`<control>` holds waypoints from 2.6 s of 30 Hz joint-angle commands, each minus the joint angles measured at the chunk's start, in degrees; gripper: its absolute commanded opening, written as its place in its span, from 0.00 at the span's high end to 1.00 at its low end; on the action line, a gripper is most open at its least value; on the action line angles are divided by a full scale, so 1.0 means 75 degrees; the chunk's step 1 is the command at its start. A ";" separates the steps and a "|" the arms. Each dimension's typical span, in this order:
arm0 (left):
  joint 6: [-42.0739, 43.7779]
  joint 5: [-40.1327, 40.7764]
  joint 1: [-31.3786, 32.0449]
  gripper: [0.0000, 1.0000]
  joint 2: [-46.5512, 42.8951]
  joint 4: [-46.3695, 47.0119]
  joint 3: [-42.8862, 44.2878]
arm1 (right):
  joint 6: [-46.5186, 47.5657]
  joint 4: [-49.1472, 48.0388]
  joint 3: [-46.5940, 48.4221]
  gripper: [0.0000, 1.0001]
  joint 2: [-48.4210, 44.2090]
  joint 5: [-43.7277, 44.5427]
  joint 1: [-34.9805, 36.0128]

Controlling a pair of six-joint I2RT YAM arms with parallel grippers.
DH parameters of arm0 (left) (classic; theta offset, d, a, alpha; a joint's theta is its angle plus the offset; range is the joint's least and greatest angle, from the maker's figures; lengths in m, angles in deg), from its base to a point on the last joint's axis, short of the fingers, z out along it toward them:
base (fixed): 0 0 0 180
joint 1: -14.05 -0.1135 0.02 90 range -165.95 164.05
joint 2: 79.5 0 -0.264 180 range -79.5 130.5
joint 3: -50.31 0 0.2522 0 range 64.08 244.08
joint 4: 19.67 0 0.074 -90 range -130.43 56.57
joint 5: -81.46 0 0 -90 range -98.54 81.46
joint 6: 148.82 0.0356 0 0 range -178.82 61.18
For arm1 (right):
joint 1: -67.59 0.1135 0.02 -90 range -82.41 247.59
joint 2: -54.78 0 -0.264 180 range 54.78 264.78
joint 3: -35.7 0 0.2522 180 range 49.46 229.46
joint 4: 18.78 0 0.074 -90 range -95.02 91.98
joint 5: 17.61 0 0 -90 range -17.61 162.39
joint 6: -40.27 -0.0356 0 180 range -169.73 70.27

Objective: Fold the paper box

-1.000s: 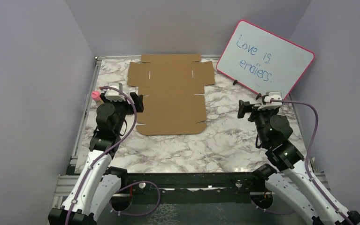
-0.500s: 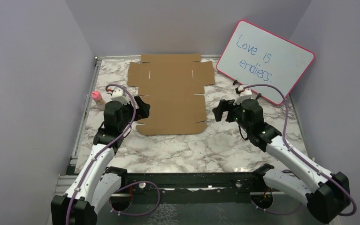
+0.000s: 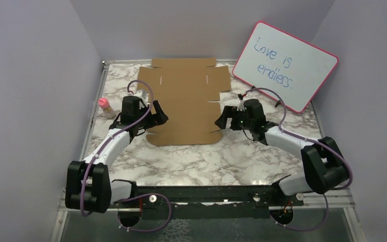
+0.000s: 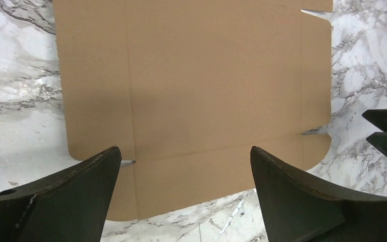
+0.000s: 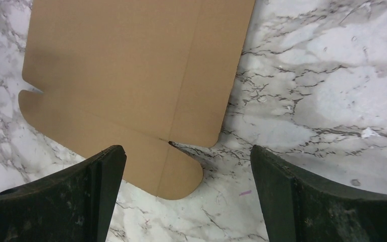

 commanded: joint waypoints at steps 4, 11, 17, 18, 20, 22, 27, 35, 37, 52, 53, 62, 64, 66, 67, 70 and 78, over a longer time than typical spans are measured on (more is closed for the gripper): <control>0.0641 -0.0336 -0.0323 0.01 0.0620 -0.0606 0.0888 | -0.1094 -0.1513 -0.0135 0.04 0.1133 -0.1202 -0.0414; 0.1111 -0.0202 -0.0330 0.01 0.0638 -0.0935 0.1109 | -0.1624 -0.2324 -0.0002 0.12 0.2142 -0.1654 -0.0605; 0.1394 0.0002 -0.0337 0.01 0.0535 -0.1016 0.1159 | -0.1853 -0.2707 0.0347 0.21 0.3150 -0.2307 -0.0822; 0.1409 -0.0003 -0.0328 0.01 0.0538 -0.1006 0.1154 | -0.1909 -0.2798 0.0391 0.23 0.3286 -0.2420 -0.0818; 0.1427 -0.0009 -0.0326 0.01 0.0537 -0.1003 0.1155 | -0.2005 -0.2989 0.0436 0.28 0.3537 -0.2640 -0.0822; 0.1439 -0.0015 -0.0327 0.01 0.0536 -0.1009 0.1161 | -0.2118 -0.3224 0.0448 0.32 0.3758 -0.2891 -0.0824; 0.1440 -0.0064 -0.0326 0.01 0.0542 -0.0976 0.1155 | -0.2245 -0.3531 0.0595 0.49 0.4277 -0.3184 -0.0824; 0.1495 -0.0082 -0.0328 0.01 0.0495 -0.0973 0.1207 | -0.1965 -0.3552 0.0582 0.83 0.4250 -0.3781 -0.0847; 0.1509 -0.0095 -0.0326 0.01 0.0497 -0.0990 0.1244 | -0.1913 -0.3572 0.0442 0.92 0.4153 -0.3998 -0.0869; 0.1687 0.0041 -0.0328 0.01 0.0288 -0.1324 0.1812 | -0.1498 -0.3081 -0.1469 0.99 0.2221 -0.4714 -0.0894; 0.1665 0.0066 -0.0326 0.01 0.0273 -0.1326 0.1819 | -0.1431 -0.2877 -0.1629 0.99 0.1989 -0.4623 -0.0895; 0.1629 0.0378 -0.0329 0.01 0.0448 -0.1445 0.2020 | -0.0810 -0.0222 -0.2426 0.98 -0.0153 -0.3653 -0.0905; 0.1637 0.0502 -0.0332 0.01 0.0522 -0.1488 0.2108 | -0.0728 0.0380 -0.2590 0.96 -0.0808 -0.3232 -0.0906; 0.1595 0.0620 -0.0332 0.01 0.0598 -0.1500 0.2164 | -0.0732 0.0836 -0.2760 0.94 -0.1460 -0.2837 -0.0918; 0.1571 0.0670 -0.0330 0.01 0.0640 -0.1492 0.2185 | -0.0767 0.1023 -0.2845 0.94 -0.1745 -0.2667 -0.0918; 0.1545 0.0773 -0.0345 0.01 0.0851 -0.1500 0.2234 | -0.0862 0.1353 -0.3043 0.89 -0.2253 -0.2386 -0.0920; 0.1586 0.0856 -0.0399 0.01 0.1440 -0.1528 0.2466 | -0.0628 0.2005 -0.2395 0.55 -0.2933 -0.1249 -0.0918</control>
